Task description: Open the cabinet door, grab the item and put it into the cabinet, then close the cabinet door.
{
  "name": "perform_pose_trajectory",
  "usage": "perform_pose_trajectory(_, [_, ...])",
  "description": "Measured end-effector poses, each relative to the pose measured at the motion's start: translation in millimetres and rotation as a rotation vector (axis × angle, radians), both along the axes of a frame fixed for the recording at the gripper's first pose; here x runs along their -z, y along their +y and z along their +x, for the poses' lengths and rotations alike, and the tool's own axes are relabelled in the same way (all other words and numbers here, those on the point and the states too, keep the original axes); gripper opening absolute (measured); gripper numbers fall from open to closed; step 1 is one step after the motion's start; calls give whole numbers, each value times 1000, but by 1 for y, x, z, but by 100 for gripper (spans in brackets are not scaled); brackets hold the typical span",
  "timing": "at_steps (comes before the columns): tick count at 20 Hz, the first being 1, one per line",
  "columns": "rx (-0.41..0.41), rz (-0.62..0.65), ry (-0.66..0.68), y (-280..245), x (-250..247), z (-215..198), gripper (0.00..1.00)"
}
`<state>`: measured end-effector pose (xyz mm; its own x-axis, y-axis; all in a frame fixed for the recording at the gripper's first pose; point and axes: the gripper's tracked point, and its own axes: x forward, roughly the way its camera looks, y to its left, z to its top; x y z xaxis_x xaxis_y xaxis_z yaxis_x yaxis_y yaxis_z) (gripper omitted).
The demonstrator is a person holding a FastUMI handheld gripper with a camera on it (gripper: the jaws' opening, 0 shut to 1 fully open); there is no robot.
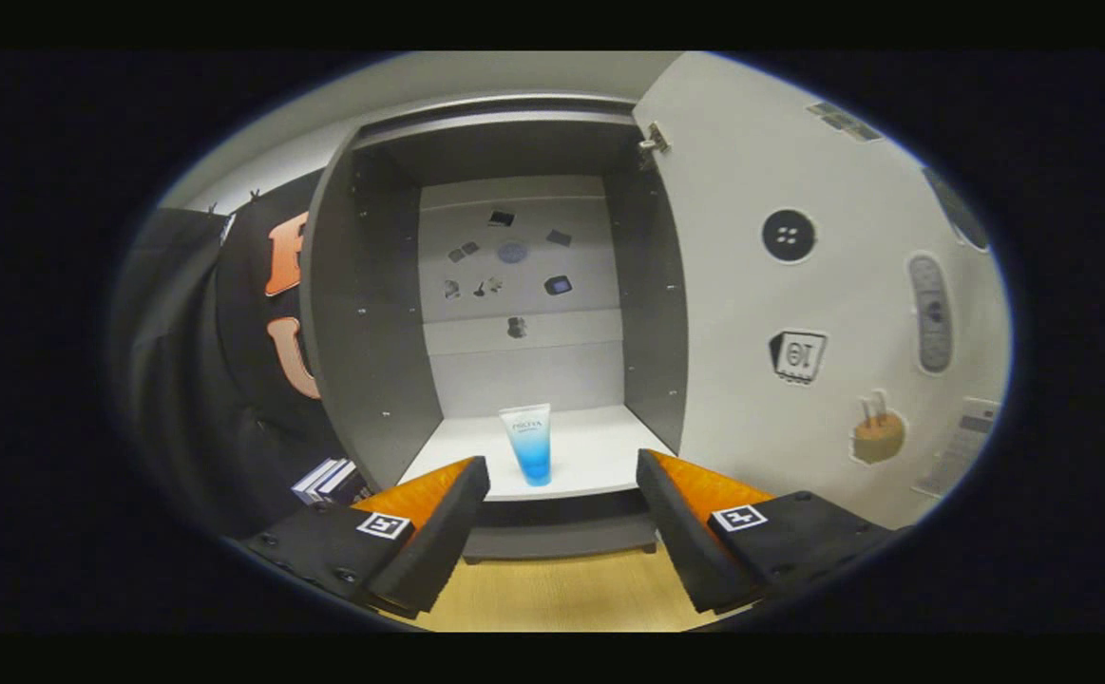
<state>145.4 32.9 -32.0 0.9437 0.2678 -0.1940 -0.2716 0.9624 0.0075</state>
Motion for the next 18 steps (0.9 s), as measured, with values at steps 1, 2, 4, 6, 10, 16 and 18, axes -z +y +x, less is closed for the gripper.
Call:
perform_pose_trajectory(1, [8,5,-7,-7,-2,-14,100])
perform_pose_trajectory(2, [18,8,-12,-16,-5,-26,100])
perform_pose_trajectory(4, [34,5,-23,-30,-9,-52,100])
perform_pose_trajectory(6, [46,2,-34,-46,-12,-79,100])
perform_pose_trajectory(10, [83,8,-43,-82,-15,-123,100])
perform_pose_trajectory(16, [171,-19,-76,-158,-28,-154,100])
perform_pose_trajectory(18, [131,29,-72,-167,-32,-159,95])
